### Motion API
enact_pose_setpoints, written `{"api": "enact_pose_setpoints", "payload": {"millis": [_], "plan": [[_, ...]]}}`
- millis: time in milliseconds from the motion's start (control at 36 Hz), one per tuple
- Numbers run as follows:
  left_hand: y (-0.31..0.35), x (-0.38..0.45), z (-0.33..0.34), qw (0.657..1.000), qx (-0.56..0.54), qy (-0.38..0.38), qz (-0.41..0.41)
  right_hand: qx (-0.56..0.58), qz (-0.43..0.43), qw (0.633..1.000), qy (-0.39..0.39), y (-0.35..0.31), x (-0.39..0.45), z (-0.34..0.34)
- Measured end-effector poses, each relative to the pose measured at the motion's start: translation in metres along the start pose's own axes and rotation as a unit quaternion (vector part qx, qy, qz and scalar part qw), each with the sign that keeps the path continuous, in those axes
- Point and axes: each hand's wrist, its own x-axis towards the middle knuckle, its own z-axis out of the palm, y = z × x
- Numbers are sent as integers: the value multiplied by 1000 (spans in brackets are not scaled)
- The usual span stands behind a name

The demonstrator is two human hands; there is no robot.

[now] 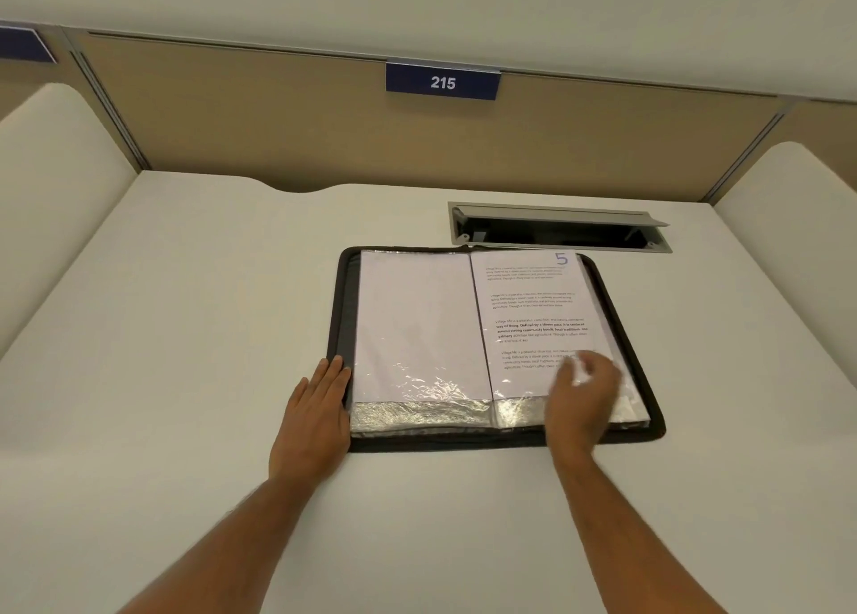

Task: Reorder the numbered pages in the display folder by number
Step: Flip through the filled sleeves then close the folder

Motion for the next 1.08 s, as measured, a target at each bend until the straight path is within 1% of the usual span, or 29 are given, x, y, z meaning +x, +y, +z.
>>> {"api": "enact_pose_setpoints", "payload": {"millis": [56,111,139,222,278,306,361,500,583,639,694,750,833,917,972,1056,1083], "plan": [[1,-1,0,1000,-2,0,0,-17,-39,990,-134,-13,-25,17],[1,-1,-1,1000,-4,1,-1,-37,-69,964,-253,-19,-51,36],[1,-1,-2,1000,-6,1,-1,-41,-84,949,-300,-21,-65,45],[1,0,-2,1000,-7,-1,-1,-61,-147,903,-399,-25,-99,70],[0,0,-1,1000,-6,-3,0,-73,-164,877,-446,-30,-116,81],[0,0,0,1000,-5,-5,1,-81,-170,869,-458,-31,-122,85],[-2,0,1,1000,-6,-8,1,-104,-191,863,-455,-30,-131,92],[-2,1,1,1000,-7,-8,-1,-163,-216,864,-425,-27,-137,103],[-2,0,0,1000,-8,-7,-1,-178,-229,866,-408,-28,-137,107],[-2,0,0,1000,-6,-6,-1,-175,-221,868,-409,-29,-135,108],[-2,0,0,1000,-4,-7,-1,-135,-172,884,-414,-30,-131,107],[-2,0,0,1000,-5,-6,-1,-48,-73,901,-425,-35,-125,102],[-1,0,0,1000,-4,-6,-2,85,60,907,-408,-43,-111,87],[-1,1,0,1000,0,-9,-1,188,169,892,-376,-39,-89,74],[-2,1,1,1000,4,-12,0,248,219,879,-344,-32,-71,65],[-2,1,1,1000,10,-14,-1,320,268,871,-261,-24,-47,48],[-2,1,1,1000,10,-14,-2,351,283,862,-230,-21,-39,41]]}}
